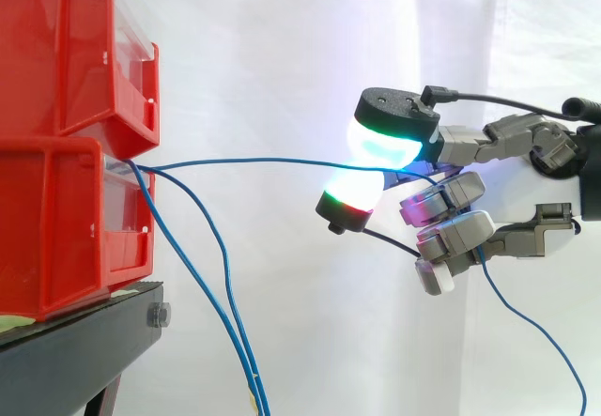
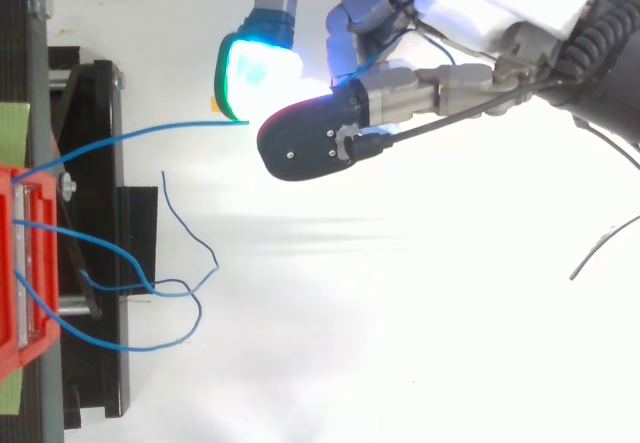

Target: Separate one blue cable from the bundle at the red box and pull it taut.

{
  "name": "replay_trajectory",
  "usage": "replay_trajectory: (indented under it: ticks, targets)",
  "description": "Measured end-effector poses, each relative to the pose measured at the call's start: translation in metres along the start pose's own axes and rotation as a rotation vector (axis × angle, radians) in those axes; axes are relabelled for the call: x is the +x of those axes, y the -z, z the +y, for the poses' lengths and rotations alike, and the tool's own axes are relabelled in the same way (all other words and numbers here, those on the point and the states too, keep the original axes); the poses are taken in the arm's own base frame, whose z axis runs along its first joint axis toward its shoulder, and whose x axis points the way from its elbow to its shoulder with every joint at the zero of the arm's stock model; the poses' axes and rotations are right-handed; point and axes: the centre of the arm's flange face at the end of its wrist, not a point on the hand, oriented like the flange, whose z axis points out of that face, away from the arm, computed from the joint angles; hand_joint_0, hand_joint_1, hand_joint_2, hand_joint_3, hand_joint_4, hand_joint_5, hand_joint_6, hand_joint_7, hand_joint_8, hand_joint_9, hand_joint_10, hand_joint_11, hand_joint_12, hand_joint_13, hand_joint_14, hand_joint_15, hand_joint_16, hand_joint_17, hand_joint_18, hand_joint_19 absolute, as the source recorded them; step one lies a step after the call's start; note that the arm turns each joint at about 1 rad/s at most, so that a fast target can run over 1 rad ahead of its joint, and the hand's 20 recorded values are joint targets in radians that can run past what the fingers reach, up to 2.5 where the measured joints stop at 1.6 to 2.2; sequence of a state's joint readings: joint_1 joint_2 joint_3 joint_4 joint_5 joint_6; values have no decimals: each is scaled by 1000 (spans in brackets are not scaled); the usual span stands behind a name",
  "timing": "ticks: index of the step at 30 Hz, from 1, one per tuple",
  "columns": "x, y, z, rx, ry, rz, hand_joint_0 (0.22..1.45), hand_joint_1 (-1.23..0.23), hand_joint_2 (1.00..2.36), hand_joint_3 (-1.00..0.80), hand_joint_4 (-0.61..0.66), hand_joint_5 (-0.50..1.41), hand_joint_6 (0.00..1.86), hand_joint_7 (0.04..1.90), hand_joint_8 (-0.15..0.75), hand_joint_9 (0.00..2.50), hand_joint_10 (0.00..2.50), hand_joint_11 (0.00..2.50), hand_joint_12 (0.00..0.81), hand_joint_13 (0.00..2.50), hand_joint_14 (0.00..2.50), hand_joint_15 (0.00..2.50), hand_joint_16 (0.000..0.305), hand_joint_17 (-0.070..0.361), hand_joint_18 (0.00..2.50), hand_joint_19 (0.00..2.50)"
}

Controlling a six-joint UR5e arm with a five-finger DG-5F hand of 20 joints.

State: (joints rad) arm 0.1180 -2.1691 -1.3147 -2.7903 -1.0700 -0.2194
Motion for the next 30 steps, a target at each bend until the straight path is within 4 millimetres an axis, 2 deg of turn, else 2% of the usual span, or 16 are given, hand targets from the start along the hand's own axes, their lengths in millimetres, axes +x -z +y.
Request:
replay_trajectory:
  ticks: [7, 13, 15, 21, 30]
  targets:
    - [0, 0, 0, 0, -1, 0, 485, -746, 1000, -500, 139, -181, 910, 1016, 400, 979, 1318, 1570, 454, 1427, 168, 1640, 70, 157, 1067, 892]
    - [0, 0, 0, 0, 0, 0, 616, -764, 1000, -500, 106, -180, 905, 1058, 360, 991, 1174, 1673, 413, 1423, 69, 1715, 62, 141, 1016, 928]
    - [0, 0, 0, 0, 0, 0, 706, -786, 1001, -500, 66, -175, 909, 1102, 361, 1008, 1189, 1669, 408, 1436, 54, 1724, 62, 139, 1022, 918]
    - [0, 0, 0, 0, 0, -1, 741, -838, 1013, -338, -36, -172, 933, 1181, 358, 1015, 1193, 1668, 408, 1446, 33, 1730, 61, 138, 1025, 903]
    - [0, 0, 0, 0, 0, -1, 726, -826, 1025, -149, -101, -156, 951, 1315, 355, 1070, 1175, 1691, 413, 1476, 21, 1731, 60, 135, 1039, 919]
